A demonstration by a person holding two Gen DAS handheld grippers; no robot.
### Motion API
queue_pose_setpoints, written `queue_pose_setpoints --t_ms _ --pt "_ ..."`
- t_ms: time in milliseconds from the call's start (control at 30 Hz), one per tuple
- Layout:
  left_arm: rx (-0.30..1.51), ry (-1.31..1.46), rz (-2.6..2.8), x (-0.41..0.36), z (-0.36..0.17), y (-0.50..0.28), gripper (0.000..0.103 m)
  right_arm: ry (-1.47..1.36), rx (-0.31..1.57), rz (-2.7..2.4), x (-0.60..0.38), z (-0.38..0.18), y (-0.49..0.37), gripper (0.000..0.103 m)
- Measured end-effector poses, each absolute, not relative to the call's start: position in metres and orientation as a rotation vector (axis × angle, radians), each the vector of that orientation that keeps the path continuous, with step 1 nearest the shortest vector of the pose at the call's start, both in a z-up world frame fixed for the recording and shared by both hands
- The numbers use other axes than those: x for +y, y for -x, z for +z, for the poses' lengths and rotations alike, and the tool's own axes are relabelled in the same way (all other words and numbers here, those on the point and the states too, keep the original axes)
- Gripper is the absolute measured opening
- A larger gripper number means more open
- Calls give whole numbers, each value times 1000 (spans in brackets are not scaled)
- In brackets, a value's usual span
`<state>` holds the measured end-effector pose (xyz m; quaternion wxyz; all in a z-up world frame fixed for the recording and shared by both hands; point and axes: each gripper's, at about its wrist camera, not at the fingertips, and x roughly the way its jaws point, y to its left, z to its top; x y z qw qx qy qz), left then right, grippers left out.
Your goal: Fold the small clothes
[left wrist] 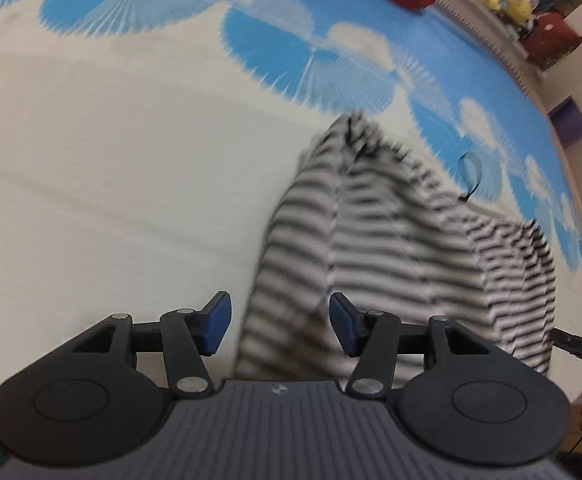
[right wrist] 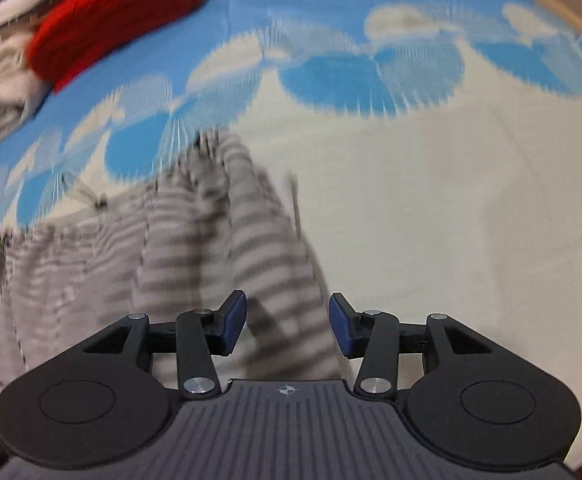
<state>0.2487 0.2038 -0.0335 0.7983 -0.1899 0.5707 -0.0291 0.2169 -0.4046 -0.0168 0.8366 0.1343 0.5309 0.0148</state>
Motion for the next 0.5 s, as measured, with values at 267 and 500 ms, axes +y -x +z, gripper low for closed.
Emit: queue_pose_setpoints --t_ms 267,500 --pt "1416 260 -119 193 -66 -231 56 -239 1284 40 -406 -35 -181 51" --pt "1374 166 -172 181 -61 -224 0 -243 1257 84 -404 -26 -178 7"
